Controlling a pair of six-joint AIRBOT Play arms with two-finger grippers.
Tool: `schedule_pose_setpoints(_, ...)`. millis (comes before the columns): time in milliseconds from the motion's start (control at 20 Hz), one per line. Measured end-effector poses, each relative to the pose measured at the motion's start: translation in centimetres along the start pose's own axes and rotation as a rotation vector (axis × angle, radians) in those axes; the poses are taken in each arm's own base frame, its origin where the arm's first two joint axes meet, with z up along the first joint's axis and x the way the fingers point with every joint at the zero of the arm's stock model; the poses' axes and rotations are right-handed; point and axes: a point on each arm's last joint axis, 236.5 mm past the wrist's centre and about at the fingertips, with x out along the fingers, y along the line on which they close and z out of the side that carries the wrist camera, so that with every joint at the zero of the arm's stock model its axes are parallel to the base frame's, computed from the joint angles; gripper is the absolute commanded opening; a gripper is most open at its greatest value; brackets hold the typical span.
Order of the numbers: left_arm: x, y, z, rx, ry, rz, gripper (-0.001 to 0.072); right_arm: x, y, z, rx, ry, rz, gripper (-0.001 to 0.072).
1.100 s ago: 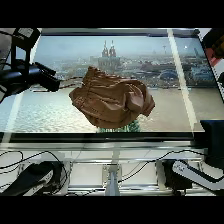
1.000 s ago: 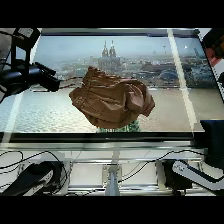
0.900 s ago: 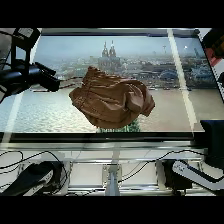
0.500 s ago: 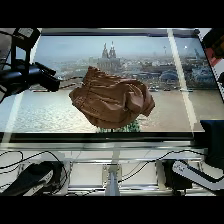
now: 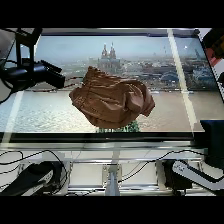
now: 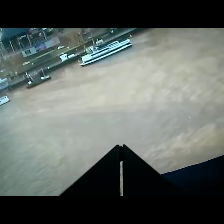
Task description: Fold the clothes and pants, and hang the long-sleeved shirts on hangers.
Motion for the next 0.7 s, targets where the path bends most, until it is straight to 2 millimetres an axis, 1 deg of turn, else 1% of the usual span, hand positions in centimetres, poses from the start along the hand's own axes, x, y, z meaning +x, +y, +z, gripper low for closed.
schedule_pose_setpoints(50,0.9,-0.2,-0.7,-0.020,0.026,-0.009,0.0032,0.0,0.0,0.0,0.000,0.000,0.000,0.0024)
schedule_pose_setpoints(150,3.2,-0.3,-2.7,-0.070,0.096,-0.022,0.0033,0.0,0.0,0.0,0.001,-0.001,0.000,0.0023)
schedule_pose_setpoints(250,5.8,-0.6,-5.7,-0.124,0.183,-0.034,0.0032,0.0,0.0,0.0,0.000,0.000,0.000,0.0024)
schedule_pose_setpoints(350,8.0,-1.2,-9.0,-0.192,0.263,-0.064,0.0032,0.0,0.0,0.0,0.000,0.000,0.000,0.0024)
schedule_pose_setpoints(450,9.5,-1.8,-12.1,-0.281,0.325,-0.096,0.0032,0.0,0.0,0.0,0.001,0.000,0.000,0.0024)
schedule_pose_setpoints(550,10.4,-1.7,-14.6,-0.377,0.364,-0.111,0.0033,0.0,0.0,0.0,0.000,0.000,0.000,0.0024)
schedule_pose_setpoints(600,10.7,-1.4,-15.6,-0.425,0.378,-0.111,0.0051,0.0,0.0,0.0,0.001,-0.001,0.000,0.0024)
schedule_pose_setpoints(650,10.8,-1.1,-16.5,-0.471,0.390,-0.108,0.0301,0.0,0.0,0.0,0.000,0.000,0.000,0.0024)
schedule_pose_setpoints(700,11.0,-0.7,-17.4,-0.517,0.404,-0.102,0.0636,0.0,0.0,0.0,0.000,-0.001,0.000,0.0024)
